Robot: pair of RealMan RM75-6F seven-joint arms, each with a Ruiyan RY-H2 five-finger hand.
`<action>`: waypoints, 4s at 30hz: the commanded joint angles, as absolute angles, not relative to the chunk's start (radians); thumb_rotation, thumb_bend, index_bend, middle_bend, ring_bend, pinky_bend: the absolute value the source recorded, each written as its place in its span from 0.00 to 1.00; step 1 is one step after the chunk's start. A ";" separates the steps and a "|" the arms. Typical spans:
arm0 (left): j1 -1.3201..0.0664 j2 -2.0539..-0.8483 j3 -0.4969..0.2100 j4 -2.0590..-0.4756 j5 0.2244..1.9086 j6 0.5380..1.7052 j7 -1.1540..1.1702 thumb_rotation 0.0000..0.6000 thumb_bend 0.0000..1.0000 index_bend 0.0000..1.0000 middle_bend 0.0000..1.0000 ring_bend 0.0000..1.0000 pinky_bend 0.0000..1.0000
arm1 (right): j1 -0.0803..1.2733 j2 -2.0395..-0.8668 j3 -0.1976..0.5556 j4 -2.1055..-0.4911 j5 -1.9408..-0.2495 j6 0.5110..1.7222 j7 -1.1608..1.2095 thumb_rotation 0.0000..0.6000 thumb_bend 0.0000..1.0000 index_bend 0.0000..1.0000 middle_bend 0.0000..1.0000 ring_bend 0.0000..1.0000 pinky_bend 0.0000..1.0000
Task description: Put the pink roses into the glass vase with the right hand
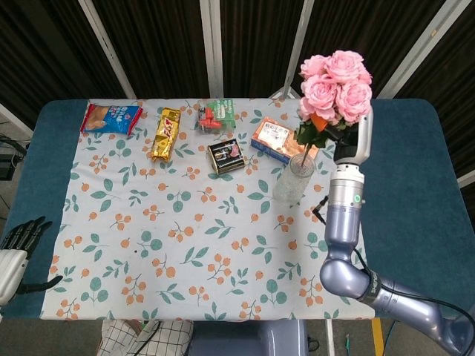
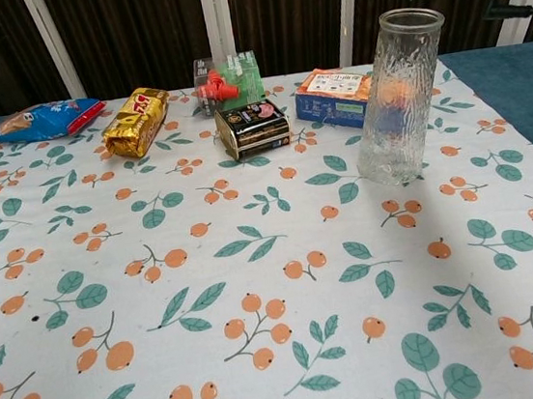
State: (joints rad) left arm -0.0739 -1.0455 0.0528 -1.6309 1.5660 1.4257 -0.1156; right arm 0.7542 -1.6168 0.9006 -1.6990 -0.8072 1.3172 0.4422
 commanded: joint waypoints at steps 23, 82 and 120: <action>-0.073 -1.044 0.053 -1.633 1.557 1.419 -0.112 1.00 0.00 0.00 0.00 0.00 0.00 | 0.711 -1.691 0.818 -1.543 -0.803 1.300 0.569 1.00 0.28 0.49 0.51 0.49 0.37; -0.073 -1.043 0.054 -1.642 1.562 1.421 -0.116 1.00 0.00 0.00 0.00 0.00 0.00 | 0.625 -1.679 0.611 -1.626 -0.896 1.227 0.385 1.00 0.28 0.00 0.00 0.00 0.00; -0.074 -1.052 0.060 -1.651 1.582 1.425 -0.082 1.00 0.00 0.00 0.00 0.00 0.00 | 0.400 -1.356 0.370 -1.859 -1.080 1.216 0.239 1.00 0.28 0.00 0.00 0.00 0.00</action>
State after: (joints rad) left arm -0.0742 -1.0518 0.0604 -1.6511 1.5816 1.4248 -0.0821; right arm 0.3963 -1.3585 0.3688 -1.8563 -1.0810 1.2193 0.2427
